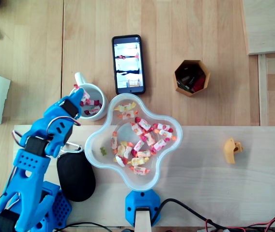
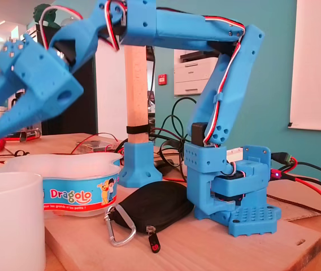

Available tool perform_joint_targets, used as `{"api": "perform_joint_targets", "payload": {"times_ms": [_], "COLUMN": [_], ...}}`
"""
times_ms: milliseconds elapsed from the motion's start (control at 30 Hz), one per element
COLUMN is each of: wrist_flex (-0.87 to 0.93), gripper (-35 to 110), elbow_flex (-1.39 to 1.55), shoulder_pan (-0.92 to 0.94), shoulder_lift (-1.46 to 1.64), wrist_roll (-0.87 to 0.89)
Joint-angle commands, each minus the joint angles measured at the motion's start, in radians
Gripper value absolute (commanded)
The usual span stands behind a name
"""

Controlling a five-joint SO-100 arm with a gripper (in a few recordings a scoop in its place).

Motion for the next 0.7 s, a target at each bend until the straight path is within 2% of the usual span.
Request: {"api": "perform_joint_targets", "payload": {"times_ms": [0,667], "wrist_flex": [-0.034,-0.034], "gripper": [-3,-3], "elbow_flex": [0.029,0.117], "shoulder_pan": [0.018,0.018], "shoulder_lift": [0.029,0.032], "wrist_roll": [0.002,0.000]}}
